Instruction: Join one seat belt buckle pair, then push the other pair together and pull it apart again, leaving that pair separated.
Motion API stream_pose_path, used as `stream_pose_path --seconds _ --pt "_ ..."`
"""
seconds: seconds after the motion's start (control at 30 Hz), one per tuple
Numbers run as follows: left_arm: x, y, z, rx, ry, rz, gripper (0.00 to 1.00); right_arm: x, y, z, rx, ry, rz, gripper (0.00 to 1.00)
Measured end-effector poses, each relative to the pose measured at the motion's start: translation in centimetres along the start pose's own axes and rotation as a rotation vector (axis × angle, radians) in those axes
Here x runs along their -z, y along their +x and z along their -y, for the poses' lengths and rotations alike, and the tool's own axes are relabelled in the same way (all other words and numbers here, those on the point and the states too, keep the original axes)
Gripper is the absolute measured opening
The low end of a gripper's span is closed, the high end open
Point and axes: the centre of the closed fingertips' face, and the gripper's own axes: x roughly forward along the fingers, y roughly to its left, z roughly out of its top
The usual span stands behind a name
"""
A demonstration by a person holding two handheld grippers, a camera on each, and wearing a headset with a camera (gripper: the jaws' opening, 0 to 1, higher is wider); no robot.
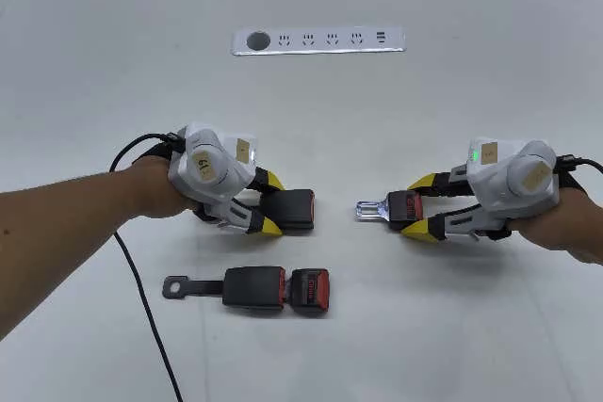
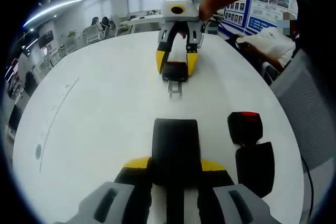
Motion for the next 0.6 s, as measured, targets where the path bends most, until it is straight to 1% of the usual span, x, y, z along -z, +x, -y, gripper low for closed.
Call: stream_pose_path --seconds 0.2,0.23,0.33,0.4,0.6 --pt "-0.1 0.0 0.1 0.000 0.002 -0.001 0.33 0.1 -0.9 -0.3 0.003 0.002 0.000 0.33" --pt "-0.2 -0.1 0.1 0.000 0.002 -0.001 0.33 0.3 -1.1 0.1 0.001 0.000 0.001 0.33" --pt "-0.2 -0.1 0.1 0.000 0.001 -0.002 0.33 0.6 -1.5 0.1 0.006 0.006 -0.001 0.33" --pt "-0.2 -0.1 0.0 0.001 0.002 -0.004 0.34 0.8 -1.7 0.5 0.010 0.012 0.000 0.33" --pt "-0.2 -0.1 0.0 0.001 0.001 -0.004 0.34 1.0 -2.0 0.7 0.014 0.017 0.003 0.34"
